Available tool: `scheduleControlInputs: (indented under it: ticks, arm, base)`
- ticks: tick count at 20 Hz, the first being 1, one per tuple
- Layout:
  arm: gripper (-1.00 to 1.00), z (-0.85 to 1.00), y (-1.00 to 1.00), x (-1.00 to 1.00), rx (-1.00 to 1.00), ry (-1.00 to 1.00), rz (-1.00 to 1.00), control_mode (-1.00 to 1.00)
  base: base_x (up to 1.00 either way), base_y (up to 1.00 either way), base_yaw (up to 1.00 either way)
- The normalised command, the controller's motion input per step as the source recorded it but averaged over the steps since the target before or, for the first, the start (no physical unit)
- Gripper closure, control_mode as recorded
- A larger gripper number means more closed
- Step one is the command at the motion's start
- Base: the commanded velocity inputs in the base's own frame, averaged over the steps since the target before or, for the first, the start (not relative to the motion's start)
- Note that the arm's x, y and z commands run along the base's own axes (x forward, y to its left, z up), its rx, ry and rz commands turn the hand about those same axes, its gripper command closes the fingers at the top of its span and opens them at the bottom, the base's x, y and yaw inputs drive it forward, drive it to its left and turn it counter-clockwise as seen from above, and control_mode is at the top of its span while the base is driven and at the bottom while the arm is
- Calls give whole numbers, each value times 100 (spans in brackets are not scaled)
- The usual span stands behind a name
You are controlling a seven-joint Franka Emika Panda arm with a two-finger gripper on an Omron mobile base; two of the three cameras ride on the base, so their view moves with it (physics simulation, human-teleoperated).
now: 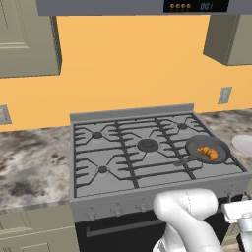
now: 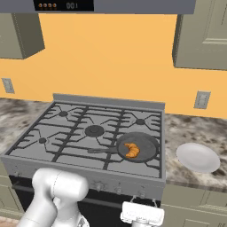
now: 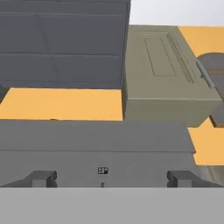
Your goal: Pick the croissant and place it on the pan. Then turn on the stove to warm the croissant.
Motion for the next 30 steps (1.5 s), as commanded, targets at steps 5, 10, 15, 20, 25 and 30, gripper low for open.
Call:
scheduleControlInputs:
  ticks: [5,10,15,20,25,30]
  arm:
    - [-100,-1,29,8,0,-18,0,-100]
    - [100,-8,37,31,-1,-15,0,-100]
    - [100,-2,0,40,0,-14,0,-100]
    - [100,-2,0,18,0,-16,0,-100]
    - [100,-7,0,17,0,-15,0,-100]
    - [100,-1,0,49,0,-12,1,-100]
  base:
    - [0,0,0]
    - [0,0,0]
    - [0,0,0]
    - [0,0,0]
    - [0,0,0]
    - [0,0,0]
